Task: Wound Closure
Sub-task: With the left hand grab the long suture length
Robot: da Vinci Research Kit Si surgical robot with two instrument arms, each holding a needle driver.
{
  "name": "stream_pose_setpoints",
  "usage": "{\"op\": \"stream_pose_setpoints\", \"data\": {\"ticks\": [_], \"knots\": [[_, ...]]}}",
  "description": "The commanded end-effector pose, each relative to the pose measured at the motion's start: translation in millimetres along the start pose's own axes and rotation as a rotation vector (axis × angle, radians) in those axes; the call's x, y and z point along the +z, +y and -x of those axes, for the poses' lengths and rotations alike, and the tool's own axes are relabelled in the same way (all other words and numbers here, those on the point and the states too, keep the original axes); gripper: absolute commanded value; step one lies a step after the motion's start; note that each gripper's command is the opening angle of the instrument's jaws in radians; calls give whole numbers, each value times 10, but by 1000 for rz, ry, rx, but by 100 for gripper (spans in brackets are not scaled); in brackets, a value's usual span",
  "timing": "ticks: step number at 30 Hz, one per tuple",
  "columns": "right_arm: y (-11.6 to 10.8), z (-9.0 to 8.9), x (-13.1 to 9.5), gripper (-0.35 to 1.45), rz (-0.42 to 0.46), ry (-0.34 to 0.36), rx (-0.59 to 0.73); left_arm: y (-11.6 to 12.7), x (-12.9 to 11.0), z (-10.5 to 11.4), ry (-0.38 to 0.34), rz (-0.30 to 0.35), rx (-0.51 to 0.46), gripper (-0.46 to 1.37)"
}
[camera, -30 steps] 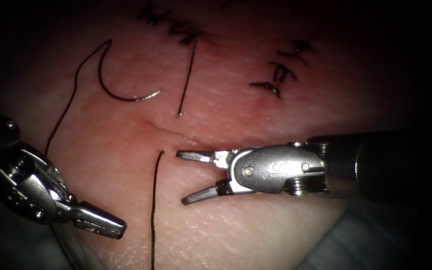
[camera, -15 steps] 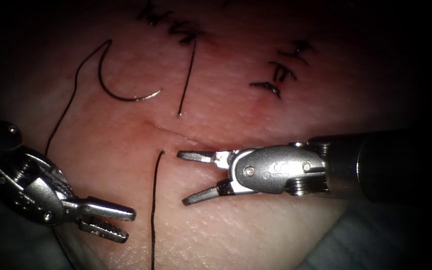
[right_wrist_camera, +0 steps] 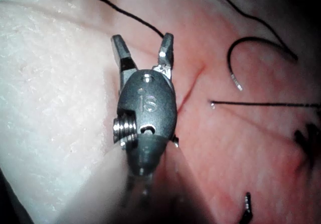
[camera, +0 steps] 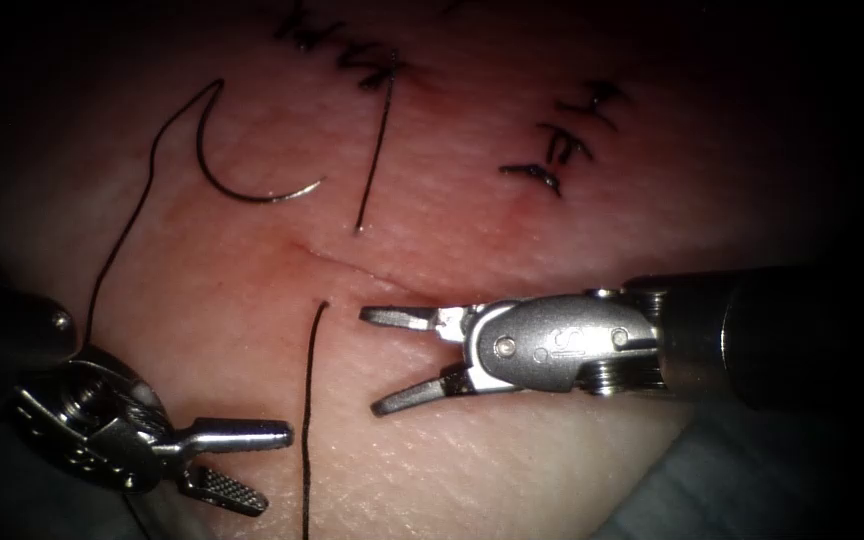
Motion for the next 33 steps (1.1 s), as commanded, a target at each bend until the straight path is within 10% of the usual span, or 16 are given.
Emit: {"op": "stream_pose_setpoints", "data": {"ticks": [1,33], "knots": [[0,-1,-1,88,-4,0,0,3,1,-1,-8,-9,13,60],[-10,4,-9,87,-9,3,-13,54,52,-11,-73,-12,127,55]]}}
